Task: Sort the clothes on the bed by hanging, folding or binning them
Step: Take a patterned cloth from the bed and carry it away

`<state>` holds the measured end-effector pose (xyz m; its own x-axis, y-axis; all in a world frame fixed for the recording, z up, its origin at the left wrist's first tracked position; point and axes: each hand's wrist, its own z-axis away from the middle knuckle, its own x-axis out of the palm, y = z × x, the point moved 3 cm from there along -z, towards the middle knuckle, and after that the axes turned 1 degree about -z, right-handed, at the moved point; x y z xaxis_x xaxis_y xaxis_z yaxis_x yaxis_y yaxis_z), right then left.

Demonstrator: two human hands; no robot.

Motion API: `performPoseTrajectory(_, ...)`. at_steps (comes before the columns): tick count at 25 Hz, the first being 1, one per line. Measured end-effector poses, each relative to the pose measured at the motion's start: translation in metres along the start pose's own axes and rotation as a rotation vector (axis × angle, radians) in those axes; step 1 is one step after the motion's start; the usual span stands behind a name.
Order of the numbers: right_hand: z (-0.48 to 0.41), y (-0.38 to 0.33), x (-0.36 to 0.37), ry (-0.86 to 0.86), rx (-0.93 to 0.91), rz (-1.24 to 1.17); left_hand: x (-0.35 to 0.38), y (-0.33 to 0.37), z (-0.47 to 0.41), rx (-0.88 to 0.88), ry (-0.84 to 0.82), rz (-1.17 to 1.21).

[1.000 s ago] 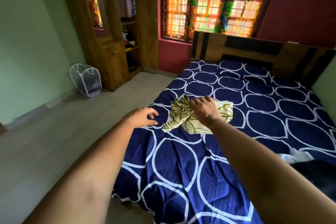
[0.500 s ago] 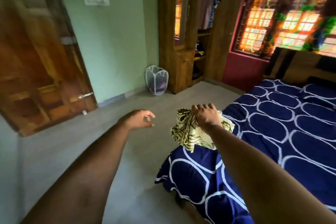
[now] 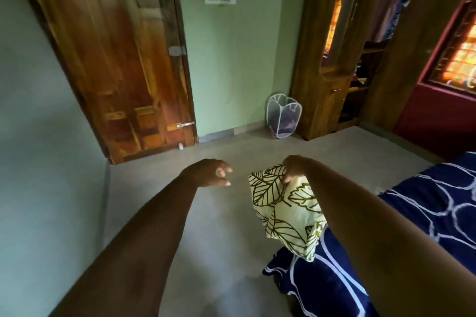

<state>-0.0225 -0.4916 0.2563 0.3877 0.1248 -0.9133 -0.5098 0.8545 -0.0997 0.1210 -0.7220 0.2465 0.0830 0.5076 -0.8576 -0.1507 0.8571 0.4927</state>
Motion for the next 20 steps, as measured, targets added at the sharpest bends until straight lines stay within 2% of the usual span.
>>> performPoseTrajectory(5, -0.087, -0.004, -0.044, 0.078, -0.066, -0.048, -0.027, -0.019, -0.077, -0.039, 0.016, 0.018)
performPoseTrajectory(10, -0.158, 0.021, -0.103, 0.143, -0.099, -0.081, -0.060, -0.010, -0.177, -0.028, -0.051, -0.023)
performPoseTrajectory(20, -0.300, 0.091, -0.166, 0.147, -0.028, -0.195, -0.083, -0.011, -0.376, 0.042, -0.152, -0.034)
